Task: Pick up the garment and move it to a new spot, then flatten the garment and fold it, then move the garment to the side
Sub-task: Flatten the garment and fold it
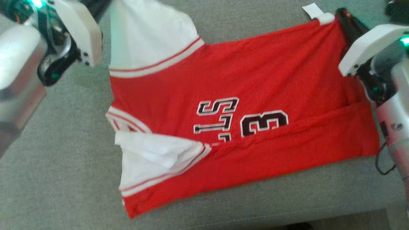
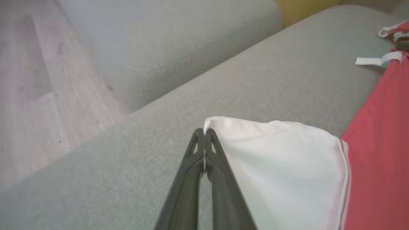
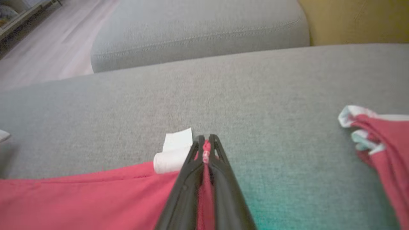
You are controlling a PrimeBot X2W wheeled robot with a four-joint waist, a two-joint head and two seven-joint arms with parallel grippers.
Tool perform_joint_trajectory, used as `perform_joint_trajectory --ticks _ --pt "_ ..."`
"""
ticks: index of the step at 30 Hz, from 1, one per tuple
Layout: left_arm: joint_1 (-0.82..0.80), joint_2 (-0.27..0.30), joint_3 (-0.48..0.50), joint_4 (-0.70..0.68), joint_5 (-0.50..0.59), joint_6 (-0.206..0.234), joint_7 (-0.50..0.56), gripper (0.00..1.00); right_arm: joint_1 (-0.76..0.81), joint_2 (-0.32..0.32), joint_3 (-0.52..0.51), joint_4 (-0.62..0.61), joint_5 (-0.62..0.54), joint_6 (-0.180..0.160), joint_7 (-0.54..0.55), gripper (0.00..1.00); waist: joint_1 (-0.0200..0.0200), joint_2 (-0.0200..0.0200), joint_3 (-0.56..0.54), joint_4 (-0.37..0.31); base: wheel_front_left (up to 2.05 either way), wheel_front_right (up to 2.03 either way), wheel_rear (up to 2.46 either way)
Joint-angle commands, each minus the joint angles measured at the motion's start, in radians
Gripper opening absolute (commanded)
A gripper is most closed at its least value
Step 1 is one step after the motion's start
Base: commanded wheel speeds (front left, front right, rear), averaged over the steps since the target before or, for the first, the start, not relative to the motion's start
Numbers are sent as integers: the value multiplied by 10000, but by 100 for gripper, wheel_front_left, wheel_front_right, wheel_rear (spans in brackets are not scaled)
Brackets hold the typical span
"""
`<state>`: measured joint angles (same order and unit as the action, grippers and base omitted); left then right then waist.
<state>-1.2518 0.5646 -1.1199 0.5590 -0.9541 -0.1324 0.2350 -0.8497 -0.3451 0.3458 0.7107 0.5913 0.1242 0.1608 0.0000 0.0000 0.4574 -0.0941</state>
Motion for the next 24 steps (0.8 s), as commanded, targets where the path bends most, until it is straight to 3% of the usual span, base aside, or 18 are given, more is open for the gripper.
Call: perform_joint_trajectory --ticks 1,9,15,20,24 --pt "-833 316 506 -63 90 17 -387 0 -238 -266 -105 -247 125 65 -262 0 0 0 -82 68 0 0 0" --pt "-701 316 347 -352 2 17 -1397 0 315 -902 -380 -474 373 65 -860 0 0 0 -542 341 0 0 0" --pt "642 1076 -11 -1650 -563 49 -1451 0 1908 -1233 -992 -1123 243 65 -1589 0 0 0 -984 629 0 0 0" --pt "2001 1766 -210 -2953 -758 445 -1840 0 3499 -1099 -1755 -1945 25 65 -2135 0 0 0 -1343 751 0 0 0" --pt "2839 2425 -316 -4102 -732 1046 -2085 0 4531 -781 -2227 -2736 -253 65 -2262 0 0 0 -1454 744 0 0 0"
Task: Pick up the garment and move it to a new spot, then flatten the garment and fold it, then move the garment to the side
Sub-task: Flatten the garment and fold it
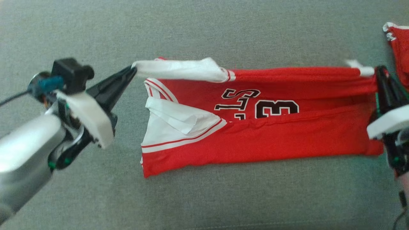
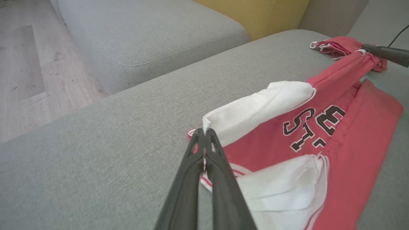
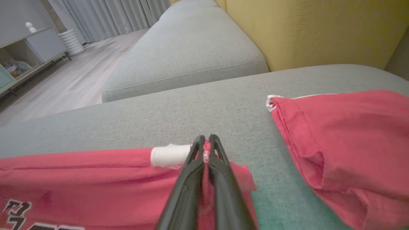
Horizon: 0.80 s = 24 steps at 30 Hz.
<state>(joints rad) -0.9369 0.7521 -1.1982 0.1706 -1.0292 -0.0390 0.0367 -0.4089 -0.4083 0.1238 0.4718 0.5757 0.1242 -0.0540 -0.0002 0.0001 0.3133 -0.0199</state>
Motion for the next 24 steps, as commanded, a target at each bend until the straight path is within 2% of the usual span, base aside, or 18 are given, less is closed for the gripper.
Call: perform_joint_trajectory --ticks 1,7,8,9,11,12,16,17,18,19,23,24 --pt "-132 691 439 -493 33 281 -137 0 337 -55 -147 -518 -188 65 -118 0 2 -1 -27 5 0 0 0" --pt "876 1165 190 -1822 -5 1172 -238 0 1198 467 -807 -1316 -815 65 227 0 2 -1 -63 -38 0 0 0" --pt "1048 1186 134 -1975 -43 1290 -244 0 1291 542 -900 -1398 -911 65 286 2 2 -1 -64 -50 0 0 0" --pt "1206 1209 75 -2111 -53 1394 -254 0 1379 616 -982 -1464 -1001 65 350 9 2 -1 -66 -66 0 0 0" --pt "1516 1233 -11 -2296 -76 1610 -328 0 1541 765 -1105 -1557 -1122 65 478 49 2 -1 -87 -99 0 0 0" --pt "1660 1241 -52 -2344 -55 1698 -399 0 1620 833 -1154 -1574 -1180 65 568 100 2 -1 -104 -115 0 0 0" --pt "2360 1016 -159 -2431 -181 2088 -807 0 1971 1112 -1578 -1693 -1314 65 475 100 2 -1 -236 -136 0 0 0" --pt "2531 941 -170 -2408 -175 2224 -971 34 2097 1216 -1701 -1755 -1351 65 369 100 2 -1 -294 -132 0 0 0" --pt "2701 858 -168 -2365 -136 2394 -1185 89 2233 1347 -1831 -1830 -1339 65 258 100 2 -1 -358 -130 0 0 0" --pt "2884 753 -144 -2304 -112 2602 -1433 100 2393 1483 -1949 -1912 -1334 65 166 100 2 -1 -428 -119 0 0 0" --pt "3742 129 224 -1950 -7 3610 -2640 100 3113 2164 -2440 -2236 -1384 65 -85 100 2 -1 -751 -59 0 0 0" --pt "3742 129 224 -1950 -7 3610 -2640 100 3113 2164 -2440 -2236 -1384 65 -85 100 2 -1 -751 -59 0 0 0"
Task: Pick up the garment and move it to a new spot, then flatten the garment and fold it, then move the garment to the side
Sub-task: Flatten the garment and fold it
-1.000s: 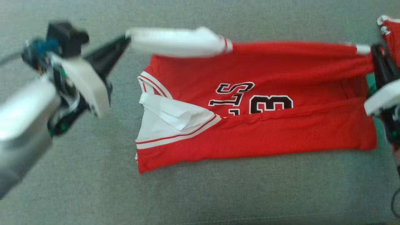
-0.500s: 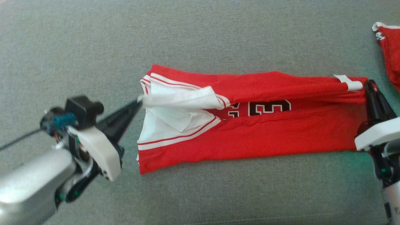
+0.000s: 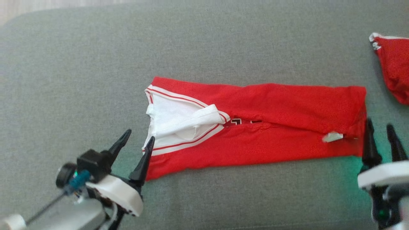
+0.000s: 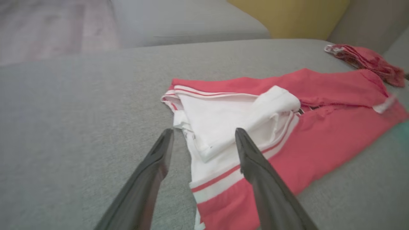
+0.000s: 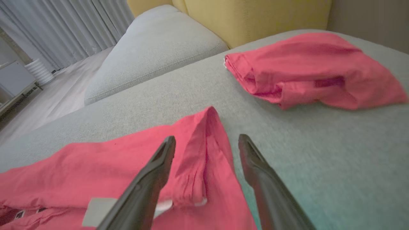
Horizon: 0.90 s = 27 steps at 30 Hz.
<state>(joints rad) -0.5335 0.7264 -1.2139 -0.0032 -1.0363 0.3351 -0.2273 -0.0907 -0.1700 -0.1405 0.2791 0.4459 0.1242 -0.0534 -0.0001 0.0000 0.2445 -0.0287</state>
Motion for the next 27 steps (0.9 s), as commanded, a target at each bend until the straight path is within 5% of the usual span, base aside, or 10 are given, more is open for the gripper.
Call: perform_joint_trajectory --ticks 1,6,10,18,27 --pt "-25 162 598 -125 79 196 -165 100 80 -48 74 -370 -96 65 -144 100 1 0 -141 51 0 0 0" --pt "1340 -1215 2103 -108 1338 1393 -337 100 355 618 -739 -224 -176 65 -309 100 1 0 -440 301 0 0 0" --pt "2494 -2355 3108 -288 3024 1715 -341 100 -33 797 -1181 268 -429 65 -279 100 1 0 -584 559 0 0 0" --pt "3514 -3935 3786 -122 5109 1121 -343 100 -1105 919 -2518 2481 -1774 65 615 100 1 0 -785 1158 0 0 0" --pt "4096 -4434 4658 56 5948 480 -344 100 -1549 1162 -2905 3513 -2202 65 457 100 1 0 -1037 1424 0 0 0"
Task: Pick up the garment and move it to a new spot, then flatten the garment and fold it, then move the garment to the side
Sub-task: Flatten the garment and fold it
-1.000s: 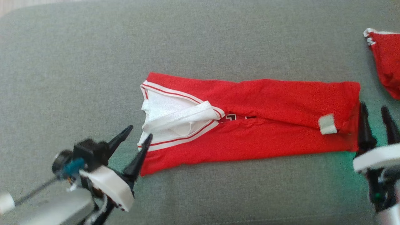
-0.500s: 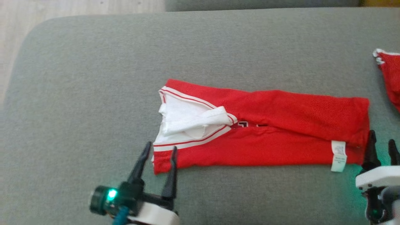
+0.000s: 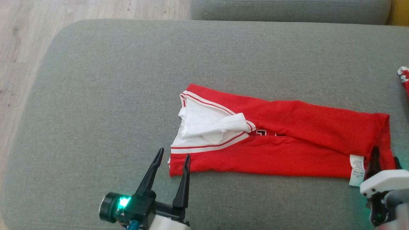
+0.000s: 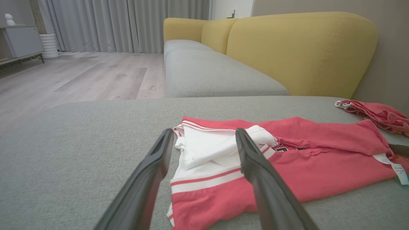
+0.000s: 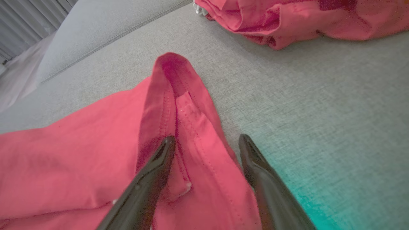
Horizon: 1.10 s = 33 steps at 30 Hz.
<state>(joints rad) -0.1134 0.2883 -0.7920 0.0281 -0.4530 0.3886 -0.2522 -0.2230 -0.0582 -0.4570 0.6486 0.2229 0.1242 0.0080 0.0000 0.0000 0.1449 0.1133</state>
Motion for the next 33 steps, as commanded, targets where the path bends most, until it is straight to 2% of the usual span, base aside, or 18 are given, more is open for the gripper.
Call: perform_joint_trajectory --ticks 1,5,10,11,12,13,19,24,33 --pt "30 -129 646 -251 224 -169 -94 100 -233 59 275 -172 274 65 -322 100 0 0 -114 3 0 0 0" --pt "253 -247 959 -210 452 -391 -95 100 -132 72 512 -11 817 65 -280 100 0 0 -232 -24 0 0 0" --pt "385 -379 1217 -131 699 -661 -95 100 -68 75 644 418 827 65 -141 100 0 0 -348 -55 0 0 0" --pt "414 -405 1261 -117 738 -706 -95 100 -69 75 676 546 803 65 -79 87 0 0 -376 -60 0 0 0" --pt "445 -432 1303 -104 772 -750 -95 100 -76 75 709 667 775 65 -46 60 0 0 -399 -63 0 0 0" --pt "474 -457 1341 -87 803 -796 -95 100 -90 76 724 781 742 65 -50 0 0 0 -422 -62 0 0 0" --pt "610 -578 1505 23 938 -976 -95 100 -201 38 916 993 783 65 -371 0 0 0 -595 -80 0 0 0" --pt "786 -665 1661 74 1053 -1100 -95 100 -283 -350 945 859 1048 65 -696 0 0 0 -790 -147 0 0 0" --pt "1099 -754 1867 105 1191 -1304 -95 100 -288 -1130 1100 -312 1913 65 -224 0 0 0 -1118 -308 0 0 0"
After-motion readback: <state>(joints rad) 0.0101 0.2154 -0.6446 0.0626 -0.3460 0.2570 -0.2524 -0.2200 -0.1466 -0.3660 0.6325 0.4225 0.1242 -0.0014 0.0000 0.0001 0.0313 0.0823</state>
